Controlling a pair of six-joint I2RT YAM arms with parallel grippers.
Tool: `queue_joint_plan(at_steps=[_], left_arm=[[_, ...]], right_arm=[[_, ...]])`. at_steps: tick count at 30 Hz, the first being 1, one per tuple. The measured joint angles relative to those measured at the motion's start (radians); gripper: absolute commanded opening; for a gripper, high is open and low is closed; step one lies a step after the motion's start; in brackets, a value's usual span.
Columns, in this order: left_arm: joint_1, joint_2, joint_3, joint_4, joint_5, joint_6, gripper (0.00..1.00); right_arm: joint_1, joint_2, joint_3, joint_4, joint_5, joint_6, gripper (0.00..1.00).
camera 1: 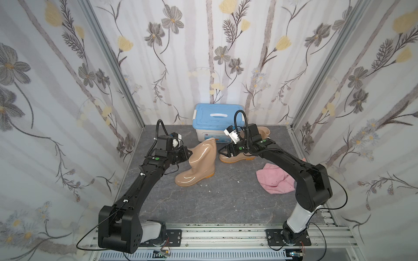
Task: Wipe the rubber boots with a cloth
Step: Place the rubber boot at the center of the board.
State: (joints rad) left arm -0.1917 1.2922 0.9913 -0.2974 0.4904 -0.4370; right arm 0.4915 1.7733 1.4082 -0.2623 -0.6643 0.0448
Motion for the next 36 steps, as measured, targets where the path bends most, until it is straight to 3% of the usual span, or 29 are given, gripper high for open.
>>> queue_joint_plan(at_steps=[6,8,10,13,14,17,19,28,31,36], left_arm=[[-0.001,0.006,0.014,-0.029,-0.001,0.012,0.06],[-0.001,0.006,0.014,-0.035,-0.002,0.014,0.08],[-0.001,0.008,0.014,-0.039,-0.005,0.014,0.15],[0.000,0.009,0.010,-0.039,-0.019,0.014,0.37],[0.000,0.010,0.009,-0.042,-0.025,0.012,0.43],[0.000,0.011,0.014,-0.051,-0.048,0.010,0.52],[0.004,0.021,0.036,-0.063,-0.058,0.011,0.66],[0.107,0.074,0.089,-0.081,-0.154,-0.070,0.68],[0.141,0.074,0.084,-0.081,-0.156,-0.093,0.68],[0.220,0.064,0.028,-0.090,-0.166,-0.142,0.68]], right_arm=[[-0.003,0.054,0.010,0.123,-0.121,0.024,0.75],[0.003,0.088,0.039,0.163,-0.161,0.046,0.68],[0.023,0.126,0.084,0.173,-0.188,0.054,0.49],[0.060,0.167,0.163,0.143,-0.215,0.047,0.05],[0.067,0.173,0.182,0.123,-0.219,0.042,0.00],[0.059,0.169,0.202,0.048,-0.206,0.031,0.00],[0.047,0.152,0.206,-0.010,-0.159,0.016,0.00],[0.023,0.019,0.308,-0.178,0.102,-0.022,0.00],[0.109,-0.033,0.288,-0.212,0.211,-0.062,0.00],[0.406,-0.036,0.158,-0.249,0.426,-0.160,0.00]])
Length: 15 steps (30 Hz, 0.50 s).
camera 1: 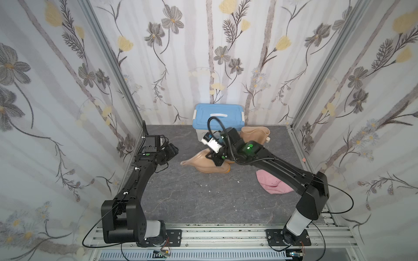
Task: Wipe the rubber boots with a cloth
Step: Place the rubber boot at the center of the board.
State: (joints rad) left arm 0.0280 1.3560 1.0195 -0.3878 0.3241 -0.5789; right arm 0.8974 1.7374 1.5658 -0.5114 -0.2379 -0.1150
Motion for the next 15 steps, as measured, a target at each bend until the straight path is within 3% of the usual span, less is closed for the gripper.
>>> queue_joint_plan(at_steps=[4,8,15], left_arm=[[0.056,-0.032,-0.030,-0.015,0.002,-0.025,0.67],[0.106,-0.075,-0.039,-0.040,0.003,-0.031,0.67],[0.159,-0.159,-0.034,-0.093,0.003,-0.029,0.68]], right_arm=[[0.185,0.073,-0.097,-0.044,0.085,-0.012,0.00],[0.273,0.151,-0.117,-0.059,0.114,0.008,0.00],[0.296,0.388,0.148,-0.054,0.075,0.051,0.00]])
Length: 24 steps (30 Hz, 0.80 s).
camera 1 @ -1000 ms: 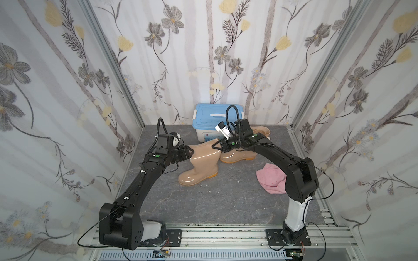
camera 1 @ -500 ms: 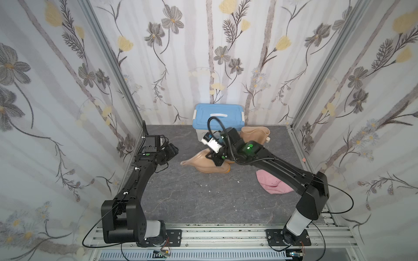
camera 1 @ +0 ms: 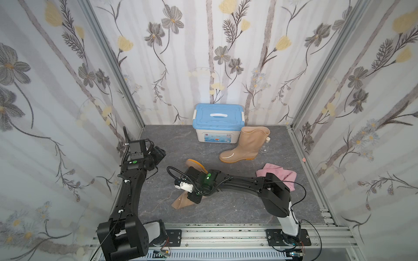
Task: Wipe the rubber boots with a cloth
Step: Place the rubber boot at the center of the board, then adjust the rubber boot at the center of the board.
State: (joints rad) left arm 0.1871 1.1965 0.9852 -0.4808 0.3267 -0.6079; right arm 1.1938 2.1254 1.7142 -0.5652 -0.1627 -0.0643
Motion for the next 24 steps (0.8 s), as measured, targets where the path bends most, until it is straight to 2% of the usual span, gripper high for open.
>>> queue_joint_plan(at_steps=[2,3,5,6,7,9,12,15,20,24], left_arm=[[0.006,-0.013,0.003,-0.019,0.000,0.006,0.68],[0.010,-0.019,0.005,-0.031,0.001,0.010,0.68],[0.018,-0.029,0.009,-0.047,0.003,0.018,0.68],[0.022,-0.035,0.011,-0.056,0.003,0.020,0.68],[0.026,-0.039,0.012,-0.062,0.001,0.025,0.68],[0.033,-0.048,0.013,-0.071,-0.002,0.031,0.69],[0.044,-0.057,0.013,-0.076,-0.004,0.037,0.69],[0.048,-0.058,0.003,-0.076,0.002,0.039,0.69],[0.055,-0.043,-0.014,-0.066,0.023,0.039,0.69],[0.057,-0.028,-0.026,-0.043,0.053,0.036,0.69]], right_arm=[[-0.008,0.094,0.135,-0.009,-0.015,0.013,0.00],[-0.014,0.143,0.214,-0.019,-0.021,0.019,0.07],[-0.026,0.233,0.352,-0.036,-0.032,0.041,0.44],[-0.034,0.270,0.411,-0.047,-0.042,0.051,0.54],[-0.043,0.290,0.441,-0.056,-0.053,0.054,0.60],[-0.063,0.283,0.429,-0.070,-0.074,0.080,0.74],[-0.095,0.210,0.330,-0.090,-0.082,0.115,0.81],[-0.137,0.127,0.288,-0.131,-0.083,0.150,0.83],[-0.195,0.031,0.289,-0.152,-0.049,0.186,0.88],[-0.243,0.063,0.382,-0.194,0.056,0.227,0.90]])
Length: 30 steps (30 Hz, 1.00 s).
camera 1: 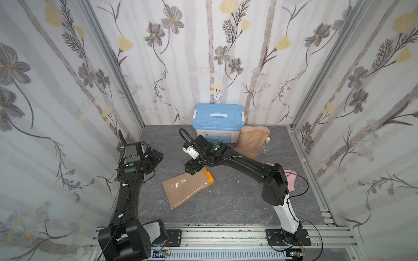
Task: Wipe the rubber boots with a cloth
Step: Adjust the rubber boot at the center of the board.
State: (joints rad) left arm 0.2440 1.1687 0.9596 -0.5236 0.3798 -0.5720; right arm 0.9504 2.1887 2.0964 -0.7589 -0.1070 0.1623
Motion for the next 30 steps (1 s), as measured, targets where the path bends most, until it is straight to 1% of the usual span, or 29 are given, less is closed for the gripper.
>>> queue_joint_plan(at_steps=[3,5,9,11,13,14,15,17,18,20,21,24,27,30], left_arm=[[0.000,0.009,-0.008,0.010,0.021,-0.004,0.69],[0.000,0.010,-0.012,0.012,0.033,-0.004,0.69],[0.000,0.010,-0.016,0.013,0.044,-0.002,0.69],[0.000,0.010,-0.016,0.012,0.048,0.001,0.69],[0.000,0.010,-0.016,0.012,0.050,0.004,0.69],[0.000,0.010,-0.017,0.013,0.050,0.005,0.69],[0.000,0.010,-0.020,0.013,0.050,0.005,0.69],[0.000,0.010,-0.027,0.013,0.051,0.005,0.69],[0.000,0.011,-0.032,0.014,0.051,0.004,0.69],[0.000,0.013,-0.042,0.024,0.057,0.002,0.69],[-0.002,0.015,-0.048,0.030,0.059,-0.008,0.69],[-0.016,0.022,-0.066,0.051,0.060,-0.019,0.69],[-0.051,0.032,-0.083,0.072,0.058,-0.031,0.69],[-0.091,0.053,-0.096,0.093,0.057,-0.039,0.69]], right_arm=[[-0.055,0.131,0.187,-0.038,0.080,0.039,0.90],[-0.080,0.212,0.276,-0.063,0.121,0.061,0.91],[-0.109,0.330,0.387,-0.103,0.131,0.094,0.90],[-0.119,0.366,0.409,-0.102,0.122,0.115,0.89],[-0.124,0.394,0.418,-0.101,0.099,0.136,0.84],[-0.126,0.408,0.419,-0.100,0.083,0.146,0.78],[-0.125,0.422,0.420,-0.099,0.068,0.156,0.69],[-0.123,0.441,0.420,-0.104,0.034,0.167,0.60],[-0.121,0.445,0.419,-0.108,0.041,0.171,0.53],[-0.122,0.430,0.386,-0.101,0.041,0.175,0.34],[-0.125,0.406,0.345,-0.092,0.042,0.179,0.29],[-0.142,0.308,0.209,-0.111,0.064,0.196,0.22],[-0.169,0.225,0.090,-0.169,0.086,0.212,0.22],[-0.185,0.164,-0.018,-0.174,0.119,0.232,0.22]])
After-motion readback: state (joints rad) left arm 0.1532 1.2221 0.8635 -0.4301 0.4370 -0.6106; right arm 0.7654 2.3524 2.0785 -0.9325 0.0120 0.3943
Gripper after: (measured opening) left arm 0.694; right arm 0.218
